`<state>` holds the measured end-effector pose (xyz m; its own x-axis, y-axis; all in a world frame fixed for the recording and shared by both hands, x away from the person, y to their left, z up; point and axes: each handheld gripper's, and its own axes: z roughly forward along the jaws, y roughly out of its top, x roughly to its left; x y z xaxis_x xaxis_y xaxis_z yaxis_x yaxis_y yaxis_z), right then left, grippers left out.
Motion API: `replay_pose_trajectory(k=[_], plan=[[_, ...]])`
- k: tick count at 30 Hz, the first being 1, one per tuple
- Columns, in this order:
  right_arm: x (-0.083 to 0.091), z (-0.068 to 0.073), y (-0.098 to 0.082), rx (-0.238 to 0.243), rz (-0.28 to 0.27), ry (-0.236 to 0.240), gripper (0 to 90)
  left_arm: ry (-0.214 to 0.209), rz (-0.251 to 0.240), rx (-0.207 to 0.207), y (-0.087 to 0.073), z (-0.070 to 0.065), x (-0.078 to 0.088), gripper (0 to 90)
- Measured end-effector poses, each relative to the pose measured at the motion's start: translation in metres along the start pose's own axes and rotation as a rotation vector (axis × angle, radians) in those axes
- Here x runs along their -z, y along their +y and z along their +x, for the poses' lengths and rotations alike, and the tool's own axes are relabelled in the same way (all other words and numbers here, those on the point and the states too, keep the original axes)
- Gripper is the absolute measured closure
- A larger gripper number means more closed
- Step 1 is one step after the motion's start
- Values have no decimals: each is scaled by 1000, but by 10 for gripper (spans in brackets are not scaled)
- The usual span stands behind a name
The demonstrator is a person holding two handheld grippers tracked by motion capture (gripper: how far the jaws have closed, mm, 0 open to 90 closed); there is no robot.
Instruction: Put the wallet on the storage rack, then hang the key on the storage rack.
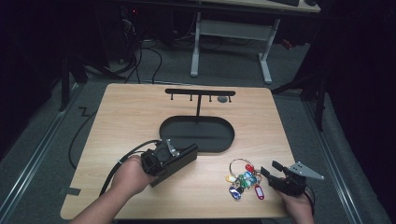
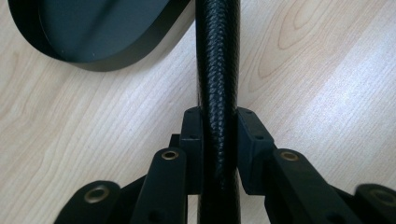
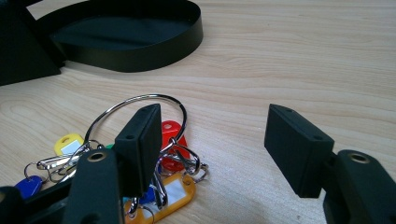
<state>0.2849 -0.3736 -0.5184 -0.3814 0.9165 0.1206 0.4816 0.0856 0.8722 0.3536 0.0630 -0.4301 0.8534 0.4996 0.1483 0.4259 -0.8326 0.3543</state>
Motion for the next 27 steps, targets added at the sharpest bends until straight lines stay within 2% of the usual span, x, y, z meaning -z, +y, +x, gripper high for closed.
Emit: replay_pose_trajectory(k=[2, 3, 4, 5, 6, 9, 12, 17, 21, 23, 27], plan=[[0, 0, 0, -1, -1, 0, 372, -1, -1, -6, 0, -1, 0, 752], [0, 0, 0, 0, -2, -1, 372, 11, -6, -23, 1, -2, 1, 755], [0, 0, 0, 0, -2, -1, 372, 11, -6, -23, 1, -2, 1, 756], [0, -1, 0, -2, -2, -6, 372, 16, -3, -47, 3, -3, 3, 756], [0, -1, 0, -2, -2, -6, 372, 16, -3, -47, 3, -3, 3, 756], [-1, -5, -2, -22, 6, -23, 374, 23, -32, -88, 10, 1, 10, 756], [-2, -6, -1, -36, 6, -26, 374, 19, -50, -102, 13, 3, 13, 756], [-2, -4, -2, -26, 12, -39, 374, 18, -76, -128, 12, -2, 21, 757], [-3, -4, -2, -16, 19, -39, 375, 36, -90, -148, 12, -7, 27, 758], [-4, -2, 2, -1, 8, -39, 375, 55, -96, -173, 13, -11, 31, 757], [-3, 3, 2, 9, 6, -34, 375, 66, -108, -190, 16, -12, 37, 758]])
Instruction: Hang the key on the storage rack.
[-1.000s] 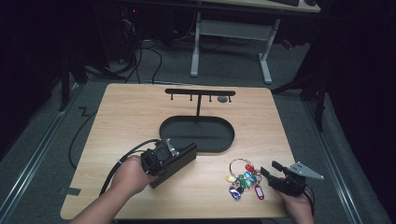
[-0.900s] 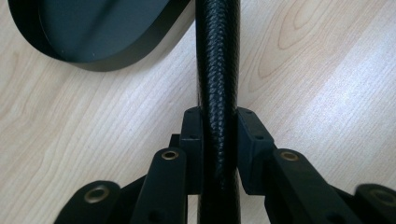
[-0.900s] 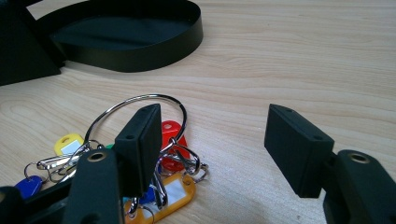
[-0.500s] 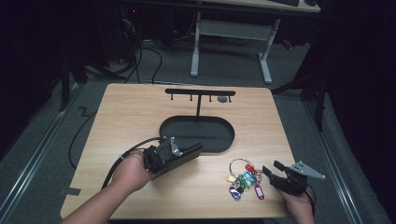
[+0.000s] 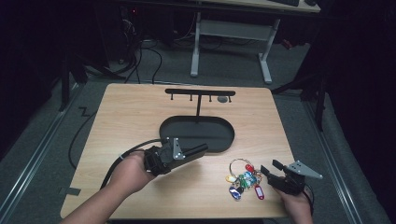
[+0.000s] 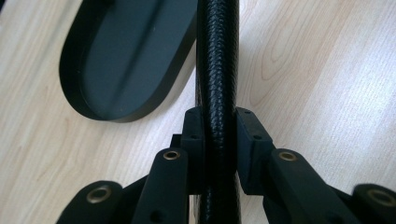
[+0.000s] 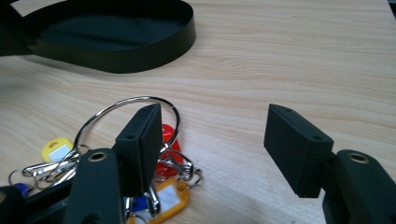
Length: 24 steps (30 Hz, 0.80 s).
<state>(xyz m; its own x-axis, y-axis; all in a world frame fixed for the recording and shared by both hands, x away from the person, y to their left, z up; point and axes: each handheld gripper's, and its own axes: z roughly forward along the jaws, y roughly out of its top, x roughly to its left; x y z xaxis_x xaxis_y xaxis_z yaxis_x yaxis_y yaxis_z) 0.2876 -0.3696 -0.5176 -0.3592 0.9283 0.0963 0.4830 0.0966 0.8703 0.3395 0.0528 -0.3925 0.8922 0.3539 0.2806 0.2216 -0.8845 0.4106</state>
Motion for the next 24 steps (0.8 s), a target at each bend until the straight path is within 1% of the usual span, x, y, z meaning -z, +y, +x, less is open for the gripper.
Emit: replay_pose_trajectory(k=[1, 2, 3, 4, 5, 7, 8, 10, 11, 12, 13, 14, 15, 18, 21, 23, 24], plan=[[0, 1, -1, 4, 2, 2, 375, 2, -4, -6, 1, 0, 2, 758], [1, 2, -1, 2, 7, 5, 375, 17, -5, -29, 3, 1, 4, 759], [1, 2, -1, 2, 7, 5, 375, 17, -5, -29, 3, 1, 4, 759], [1, 2, -1, 2, 5, 5, 375, 30, -4, -47, 5, 1, 4, 759], [1, 1, 0, 3, -2, 5, 376, 36, -8, -55, 7, 2, 5, 759], [2, 0, 1, 3, -10, 7, 375, 36, -21, -67, 9, 4, 4, 759], [1, -2, 1, -1, -10, 7, 376, 45, -27, -88, 12, 6, 2, 758], [0, -2, 2, -4, -10, 8, 376, 49, -28, -95, 14, 7, 0, 758], [-1, -2, 2, -7, -10, 9, 376, 53, -25, -105, 15, 8, -1, 758], [-2, -2, 2, -2, -7, 15, 376, 72, -27, -117, 18, 11, -5, 757], [-2, -2, 2, -2, -7, 15, 376, 72, -27, -117, 18, 11, -5, 757], [-3, -2, 2, 2, -7, 21, 376, 95, -38, -121, 21, 14, -10, 757], [-3, -2, 2, 2, -7, 21, 376, 95, -38, -121, 21, 14, -10, 758], [-2, -2, 3, 1, -14, 25, 376, 116, -54, -139, 25, 16, -17, 758], [-3, -2, 3, -1, -14, 28, 376, 124, -60, -175, 29, 18, -26, 757], [-2, -2, 3, 1, -16, 30, 376, 145, -60, -201, 32, 19, -33, 758], [-2, -2, 3, -1, -19, 30, 376, 162, -64, -214, 35, 21, -40, 758]])
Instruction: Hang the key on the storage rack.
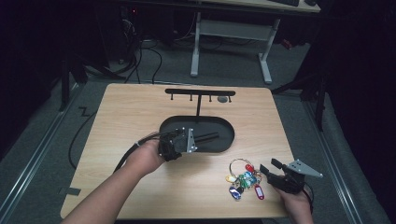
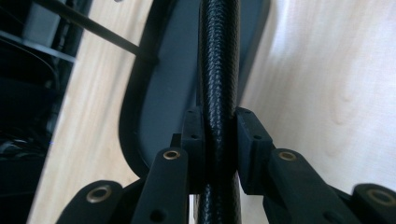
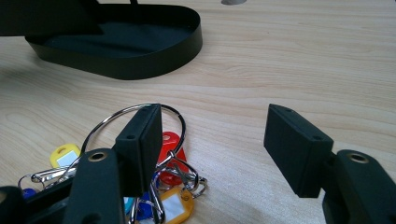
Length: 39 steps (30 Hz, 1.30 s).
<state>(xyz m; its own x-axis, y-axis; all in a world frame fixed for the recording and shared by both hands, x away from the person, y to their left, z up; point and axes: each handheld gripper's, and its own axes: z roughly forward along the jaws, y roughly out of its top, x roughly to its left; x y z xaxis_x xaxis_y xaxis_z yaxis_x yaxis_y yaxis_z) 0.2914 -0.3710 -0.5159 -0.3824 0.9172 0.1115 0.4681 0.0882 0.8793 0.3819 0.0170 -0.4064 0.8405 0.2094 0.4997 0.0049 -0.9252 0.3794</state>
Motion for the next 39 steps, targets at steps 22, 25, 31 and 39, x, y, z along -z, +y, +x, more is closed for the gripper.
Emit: replay_pose_trajectory(k=[22, 25, 31, 39], plan=[[1, -3, -2, -14, 2, 10, 376, 107, -27, -157, 24, 23, -39, 753], [1, -3, -2, -15, 3, 10, 376, 118, -32, -164, 24, 27, -42, 753], [0, -2, -2, -11, 9, 12, 376, 114, -37, -172, 23, 32, -53, 753], [1, -5, -4, -34, 7, 9, 376, 120, -26, -199, 17, 42, -73, 753]])
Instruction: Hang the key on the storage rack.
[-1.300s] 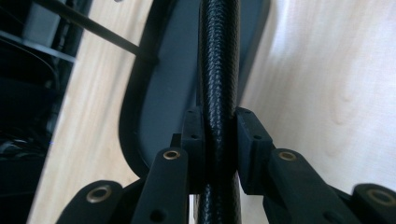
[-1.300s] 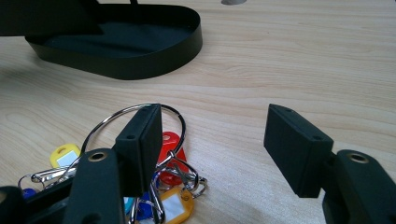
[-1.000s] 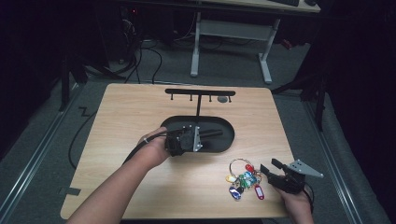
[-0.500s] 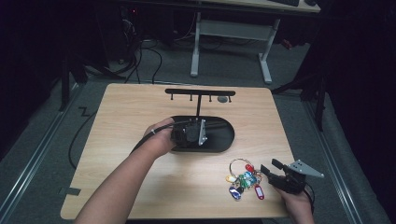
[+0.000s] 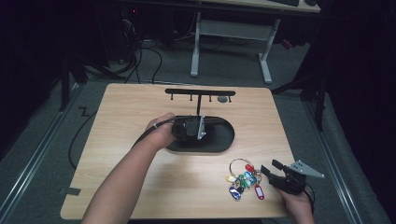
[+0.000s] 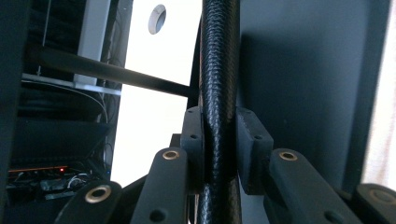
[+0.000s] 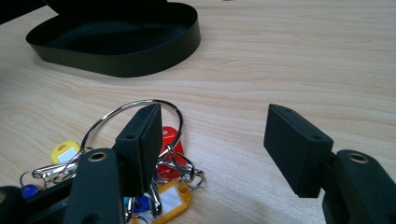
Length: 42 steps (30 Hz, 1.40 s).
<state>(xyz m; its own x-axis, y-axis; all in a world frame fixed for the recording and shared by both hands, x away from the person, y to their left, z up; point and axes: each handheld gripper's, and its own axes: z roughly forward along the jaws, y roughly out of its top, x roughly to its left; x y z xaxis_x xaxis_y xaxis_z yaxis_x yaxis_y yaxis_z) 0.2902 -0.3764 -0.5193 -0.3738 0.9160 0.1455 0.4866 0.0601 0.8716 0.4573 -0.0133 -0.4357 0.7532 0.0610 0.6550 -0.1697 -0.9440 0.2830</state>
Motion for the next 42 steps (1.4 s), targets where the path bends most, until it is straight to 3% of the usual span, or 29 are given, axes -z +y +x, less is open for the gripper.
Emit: replay_pose_trajectory(k=[8, 11, 13, 19, 24, 30, 34, 42], plan=[[-1, -6, -1, -27, -2, 7, 377, 12, 2, -49, -9, -2, -12, 750], [-1, -4, -1, -27, -2, 8, 377, 7, 23, -58, -10, -4, -17, 749], [-2, -4, -1, -25, 2, 11, 377, 3, 44, -91, -11, -10, -22, 748], [-4, -2, -1, -17, 13, 18, 377, -20, 64, -72, -15, -20, -27, 740], [-6, 0, -1, -13, 21, 25, 377, -82, 90, -68, -14, -31, -33, 699], [-6, 0, -1, -8, 28, 28, 377, -160, 131, -8, -11, -37, -38, 647], [-6, 1, -1, -5, 25, 29, 377, -191, 122, 49, -12, -39, -39, 609], [-8, 1, -1, -2, 33, 28, 377, -162, 111, 118, -20, -32, -21, 582]])
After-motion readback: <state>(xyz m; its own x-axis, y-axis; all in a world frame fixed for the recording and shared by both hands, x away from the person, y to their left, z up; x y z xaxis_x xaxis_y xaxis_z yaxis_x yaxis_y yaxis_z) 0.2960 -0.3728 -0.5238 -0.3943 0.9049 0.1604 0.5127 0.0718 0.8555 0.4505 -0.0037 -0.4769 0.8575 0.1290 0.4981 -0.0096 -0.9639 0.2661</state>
